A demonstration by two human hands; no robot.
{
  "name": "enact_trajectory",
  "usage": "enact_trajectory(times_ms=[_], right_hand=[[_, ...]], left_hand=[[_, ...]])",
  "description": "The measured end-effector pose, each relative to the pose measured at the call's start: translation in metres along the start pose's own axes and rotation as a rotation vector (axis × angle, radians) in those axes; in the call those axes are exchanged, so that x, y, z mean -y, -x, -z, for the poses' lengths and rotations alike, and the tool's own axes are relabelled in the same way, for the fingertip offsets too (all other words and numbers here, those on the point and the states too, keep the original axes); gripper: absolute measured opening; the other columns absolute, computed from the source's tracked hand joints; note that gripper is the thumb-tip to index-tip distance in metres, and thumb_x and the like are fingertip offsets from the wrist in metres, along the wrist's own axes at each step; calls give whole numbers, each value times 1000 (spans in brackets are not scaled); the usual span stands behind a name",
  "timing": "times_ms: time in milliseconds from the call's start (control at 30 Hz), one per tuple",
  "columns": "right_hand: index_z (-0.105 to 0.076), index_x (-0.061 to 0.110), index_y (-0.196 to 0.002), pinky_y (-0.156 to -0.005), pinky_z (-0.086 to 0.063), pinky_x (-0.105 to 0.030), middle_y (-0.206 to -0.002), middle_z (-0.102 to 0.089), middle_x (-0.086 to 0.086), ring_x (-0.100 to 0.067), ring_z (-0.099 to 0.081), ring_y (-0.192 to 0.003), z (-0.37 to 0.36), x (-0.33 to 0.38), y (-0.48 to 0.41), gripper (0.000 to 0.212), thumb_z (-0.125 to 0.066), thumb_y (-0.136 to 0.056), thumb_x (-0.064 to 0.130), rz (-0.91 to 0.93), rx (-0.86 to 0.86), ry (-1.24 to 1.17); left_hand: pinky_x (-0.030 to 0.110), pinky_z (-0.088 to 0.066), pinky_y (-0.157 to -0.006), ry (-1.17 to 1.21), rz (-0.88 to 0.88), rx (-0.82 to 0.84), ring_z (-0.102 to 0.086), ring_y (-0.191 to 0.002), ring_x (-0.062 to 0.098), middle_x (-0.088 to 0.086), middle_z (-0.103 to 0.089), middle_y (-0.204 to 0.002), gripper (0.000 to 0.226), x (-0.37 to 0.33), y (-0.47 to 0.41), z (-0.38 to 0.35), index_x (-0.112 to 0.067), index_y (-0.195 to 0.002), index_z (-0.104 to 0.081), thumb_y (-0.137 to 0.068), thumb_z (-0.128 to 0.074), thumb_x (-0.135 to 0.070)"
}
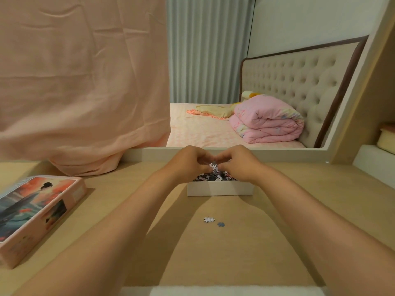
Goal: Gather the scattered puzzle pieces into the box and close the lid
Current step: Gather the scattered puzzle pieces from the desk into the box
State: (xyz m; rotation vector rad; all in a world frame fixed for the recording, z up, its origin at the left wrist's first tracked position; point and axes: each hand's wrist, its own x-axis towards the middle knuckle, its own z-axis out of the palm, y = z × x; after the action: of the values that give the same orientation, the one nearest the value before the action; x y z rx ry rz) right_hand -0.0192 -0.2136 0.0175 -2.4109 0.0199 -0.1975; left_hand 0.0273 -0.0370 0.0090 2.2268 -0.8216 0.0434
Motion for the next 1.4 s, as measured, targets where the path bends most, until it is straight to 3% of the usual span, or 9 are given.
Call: enact_trajectory(times_ms=[100, 200, 367, 533, 833, 967, 1100, 1300, 1400], right_hand=[[-74, 19, -115, -88, -52, -27, -110, -74, 2, -12, -67, -100, 3, -3, 6, 28, -69, -88, 11, 31, -43, 13], [-79, 29, -96, -75, -51, -23, -93, -75, 7, -9, -67, -82, 7, 3, 26, 18, -70, -86, 16, 99, -38, 82], [-78, 35, -84, -68, -52, -20, -75, -73, 14, 3, -61, -64, 0, 9, 67, 14, -85, -72, 32, 98, 345, 221], [-80, 34, -89, -72, -51, -19, -82, -74, 20, 3, -65, -74, -12, 2, 80, 20, -87, -71, 32, 92, 413, 254], [-75, 24, -78, -56, -46, -17, -63, -68, 11, 1, -57, -52, -11, -5, 79, 8, -82, -79, 20, 81, 389, 116], [-75, 23, -72, -52, -41, -13, -62, -67, 11, 5, -53, -49, -6, -6, 67, 10, -81, -77, 17, 103, 23, -26], [-76, 25, -76, -66, -46, -21, -68, -69, 16, 5, -58, -64, -3, -13, 45, 7, -79, -79, 20, 88, -297, -94], [-76, 35, -102, -85, -44, -29, -106, -70, 11, -14, -57, -100, -3, -28, 42, 16, -68, -89, 30, 50, -278, 170], [-60, 28, -135, -113, -31, -34, -151, -45, -5, -26, -38, -138, -1, -38, 42, 43, -60, -94, 41, -20, -147, 259]], left_hand=[[19, -48, -76, -55, -32, -71, -64, -84, 1, -11, -71, -97, 22, -1, 8, 3, -20, -108, -73, -86, -74, -20], [18, -44, -67, -102, -95, -69, -59, -74, 2, -20, -65, -83, 9, -8, 24, 6, -30, -93, -75, -86, -73, -24], [13, -43, -62, -143, -81, 239, -56, -65, -3, -21, -66, -72, 13, -13, 56, 2, -33, -86, -75, -76, -79, -40], [11, -42, -64, -280, -48, 402, -60, -70, -5, -19, -68, -80, 27, -6, 68, -12, -31, -94, -76, -70, -84, -42], [10, -39, -57, -260, -85, 384, -53, -61, -4, -16, -62, -70, 14, -6, 68, -13, -25, -86, -71, -77, -80, -30], [14, -39, -58, -152, -91, 154, -52, -61, -2, -13, -63, -72, 8, -4, 62, -8, -26, -82, -70, -80, -76, -30], [12, -38, -61, -72, -62, -183, -53, -62, -8, -17, -63, -71, 3, -4, 40, -4, -28, -84, -71, -85, -72, -25], [35, -38, -97, -429, -47, -228, -44, -118, 20, -4, -56, -125, 30, 9, 24, -30, -32, -122, -65, -93, -58, -40], [39, -24, -114, -321, 77, -178, -22, -141, 24, 3, -31, -152, 47, 16, 27, -35, -30, -140, -49, -97, -48, -48]])
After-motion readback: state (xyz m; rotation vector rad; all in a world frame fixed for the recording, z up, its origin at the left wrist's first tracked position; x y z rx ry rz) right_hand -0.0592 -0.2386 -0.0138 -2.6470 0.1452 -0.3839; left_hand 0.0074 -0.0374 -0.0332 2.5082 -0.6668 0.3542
